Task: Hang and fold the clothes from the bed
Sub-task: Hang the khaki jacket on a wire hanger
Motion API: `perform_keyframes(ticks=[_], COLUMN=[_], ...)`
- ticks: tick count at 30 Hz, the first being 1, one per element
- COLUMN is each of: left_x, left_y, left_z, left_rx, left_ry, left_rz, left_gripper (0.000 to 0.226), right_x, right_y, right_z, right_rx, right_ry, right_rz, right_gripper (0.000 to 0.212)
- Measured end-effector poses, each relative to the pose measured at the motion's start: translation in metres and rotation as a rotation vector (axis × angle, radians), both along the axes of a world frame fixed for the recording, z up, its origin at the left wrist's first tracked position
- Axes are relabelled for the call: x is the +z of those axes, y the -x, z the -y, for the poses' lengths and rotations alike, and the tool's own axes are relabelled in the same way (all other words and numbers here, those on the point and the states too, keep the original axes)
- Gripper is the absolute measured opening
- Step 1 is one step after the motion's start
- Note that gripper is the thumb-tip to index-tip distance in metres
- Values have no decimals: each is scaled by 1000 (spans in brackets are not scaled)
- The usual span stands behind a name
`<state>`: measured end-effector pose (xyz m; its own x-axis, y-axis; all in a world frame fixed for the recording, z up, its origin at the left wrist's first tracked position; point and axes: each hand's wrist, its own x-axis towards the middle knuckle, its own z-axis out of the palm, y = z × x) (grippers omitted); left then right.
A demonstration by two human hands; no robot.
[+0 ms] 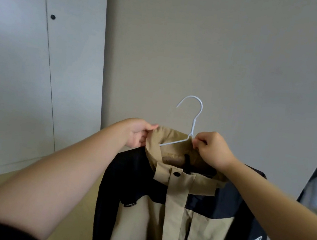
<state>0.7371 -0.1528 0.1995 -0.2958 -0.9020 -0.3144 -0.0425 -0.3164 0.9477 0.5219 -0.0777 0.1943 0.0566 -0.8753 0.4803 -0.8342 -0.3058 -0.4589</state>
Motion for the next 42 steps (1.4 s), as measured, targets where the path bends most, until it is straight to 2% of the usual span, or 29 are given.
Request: perform_keyframes(ticks=[1,2,4,5,7,8,9,11,12,18,23,30,33,37,39,42], left_x=[-4,-8,-13,-11,0,5,8,5,2,-9,-18,-65,-70,-36,2,79], left_y=[-2,-4,0,5,17,21,25,31,32,45,57,45,23,-10,-30,-66], left_z=[0,1,4,3,-6,-10,-13,-13,-12,21,92,219,256,281,286,283], left_rx=[22,41,137,226,242,136,-12,-271,-307,-20,103,3,-50,-96,-91,28], left_ry=[21,117,480,706,1059,1154,1192,1145,1124,1250,1301,1317,1249,1159,1159,1114], left_rz=[74,250,706,806,659,640,723,972,1041,1012,1029,1095,1147,1178,1142,1102], left_gripper=[24,25,15,15,11,11,12,16,18,26,29,26,26,25,22,26], right_x=[2,4,5,5,4,5,5,7,8,10,1,-51,-59,-29,8,84], right_y=[2,2,0,-2,-6,-7,-7,-6,-5,1,4,0,-21,-62,-83,-115], right_z=[-1,-1,-2,-1,2,3,4,6,7,43,113,244,284,306,311,316], right_rx=[7,10,-1,-11,-34,-46,-58,-81,-90,-95,-137,-128,-95,4,48,73], right_ry=[5,9,10,11,11,15,25,50,61,77,59,-49,-151,-334,-447,-576], right_rz=[7,11,3,-5,-13,-7,9,45,53,73,87,210,304,576,693,768], right_gripper=[41,41,39,37,32,31,32,31,30,30,31,41,39,33,37,39])
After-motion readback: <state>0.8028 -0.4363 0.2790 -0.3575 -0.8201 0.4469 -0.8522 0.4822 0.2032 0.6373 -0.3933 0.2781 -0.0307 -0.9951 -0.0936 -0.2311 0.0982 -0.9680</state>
